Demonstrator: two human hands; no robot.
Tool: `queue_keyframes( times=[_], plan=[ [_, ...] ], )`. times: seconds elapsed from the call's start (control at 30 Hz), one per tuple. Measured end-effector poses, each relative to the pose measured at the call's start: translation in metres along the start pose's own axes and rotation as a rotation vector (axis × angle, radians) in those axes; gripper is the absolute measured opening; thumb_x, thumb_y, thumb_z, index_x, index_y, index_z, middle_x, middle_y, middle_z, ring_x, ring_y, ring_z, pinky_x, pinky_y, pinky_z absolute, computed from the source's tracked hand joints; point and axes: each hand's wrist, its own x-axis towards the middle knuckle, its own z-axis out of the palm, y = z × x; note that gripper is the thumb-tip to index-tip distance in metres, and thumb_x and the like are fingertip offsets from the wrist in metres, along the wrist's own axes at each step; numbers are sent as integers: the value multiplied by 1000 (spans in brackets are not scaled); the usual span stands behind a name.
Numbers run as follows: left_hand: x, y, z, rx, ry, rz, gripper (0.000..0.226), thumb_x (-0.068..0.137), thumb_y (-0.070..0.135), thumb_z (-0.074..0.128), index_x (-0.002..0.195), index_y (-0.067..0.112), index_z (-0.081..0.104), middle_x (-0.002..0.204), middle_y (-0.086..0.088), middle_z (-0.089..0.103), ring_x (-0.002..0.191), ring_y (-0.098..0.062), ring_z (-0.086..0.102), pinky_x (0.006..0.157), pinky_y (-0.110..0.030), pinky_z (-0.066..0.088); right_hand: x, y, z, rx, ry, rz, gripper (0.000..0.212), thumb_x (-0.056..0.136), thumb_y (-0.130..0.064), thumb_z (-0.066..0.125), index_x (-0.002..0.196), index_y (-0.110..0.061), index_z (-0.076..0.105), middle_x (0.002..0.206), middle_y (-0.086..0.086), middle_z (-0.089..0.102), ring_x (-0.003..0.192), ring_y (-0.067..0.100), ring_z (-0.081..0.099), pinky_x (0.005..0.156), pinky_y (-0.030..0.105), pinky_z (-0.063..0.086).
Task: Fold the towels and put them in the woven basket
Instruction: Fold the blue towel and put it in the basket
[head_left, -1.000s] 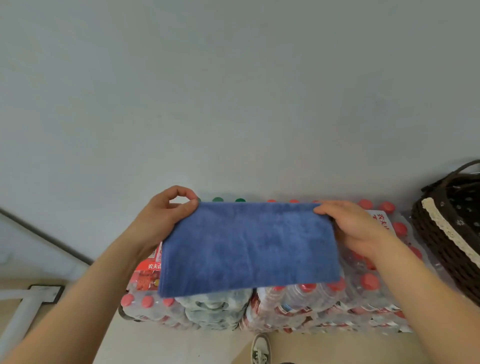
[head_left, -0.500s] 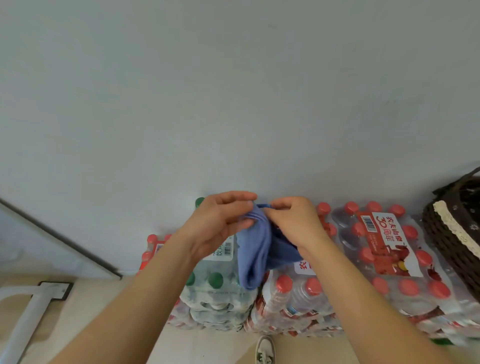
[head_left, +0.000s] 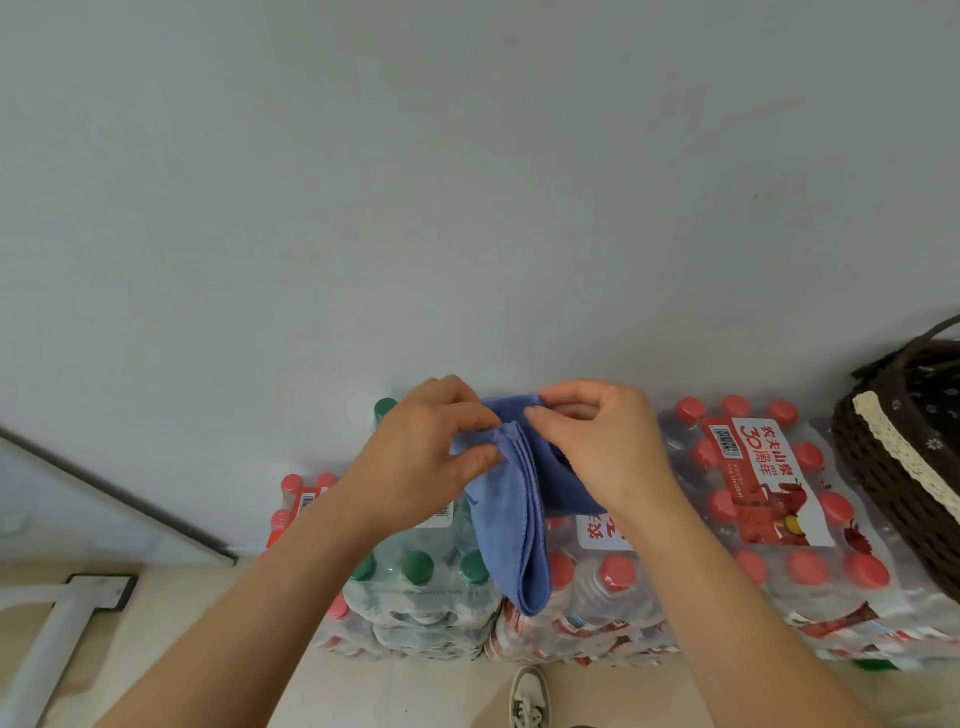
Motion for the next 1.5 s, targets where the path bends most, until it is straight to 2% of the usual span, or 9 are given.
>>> queue_keyframes(
  times=[0.17,0.33,0.43,0.8,0.97,1.07,1.2,1.3,1.5],
  plan=[
    [7,17,-15,-51,22,-15,10,82,33,65,86,24,68,78,14,66,72,-8,59,65,-21,46,-13,-16,-7,-92,-59,-182,18,84,-17,71,85,-35,73,79,-15,73,74,-2,68,69,22,58],
    [12,28,-19,-151,71,-80,10,75,30,64,83,27,70,74,14,68,73,-6,63,65,-14,46,-16,-25,-12,-113,-89,-216,28,87,-21,68,74,-46,71,77,-16,73,74,5,70,70,38,59],
    [13,31,-20,-138,68,-75,12,74,33,65,81,24,69,72,11,68,71,-9,63,63,-20,48,-18,-26,-13,-154,-114,-222,18,88,-23,64,83,-35,75,77,-9,73,74,12,70,66,41,57],
    [14,32,-13,-253,45,-252,11,71,37,72,71,27,68,66,10,68,63,-6,62,60,-26,50,-13,-19,-30,-204,-308,-270,36,81,-4,69,101,-34,69,94,-19,71,91,-7,64,80,8,47],
    [11,38,-15,-220,71,-85,18,70,23,83,77,26,67,102,13,61,97,0,57,78,-7,41,-19,-22,-36,-233,-219,-312,35,78,1,67,93,-31,61,87,-16,71,83,-7,64,71,4,45],
    [10,47,-17,-299,-72,42,23,66,21,85,82,14,70,99,5,68,97,-8,62,80,-20,48,-18,-23,-49,-244,-181,-292,38,77,2,67,89,-30,50,83,-14,70,77,-7,63,64,5,44],
    [22,56,-11,-123,-53,74,22,70,40,73,83,22,69,88,9,70,86,-10,64,76,-27,48,-22,-24,-63,-249,-188,-292,37,77,-4,70,85,-30,46,83,-8,72,76,-3,66,67,10,48],
    [35,67,0,-328,-21,-49,14,71,27,80,76,21,68,80,10,70,76,-2,65,73,-17,49,-20,-20,-79,-270,-219,-289,36,78,-9,71,90,-29,44,90,-7,70,83,4,65,73,19,52],
    [57,64,10,-616,60,-240,14,74,2,79,80,9,68,80,-13,71,72,-15,65,73,-32,54,-6,27,-112,-509,-337,-149,33,74,-22,66,96,-35,44,86,-8,66,78,11,64,72,44,53]
  ],
)
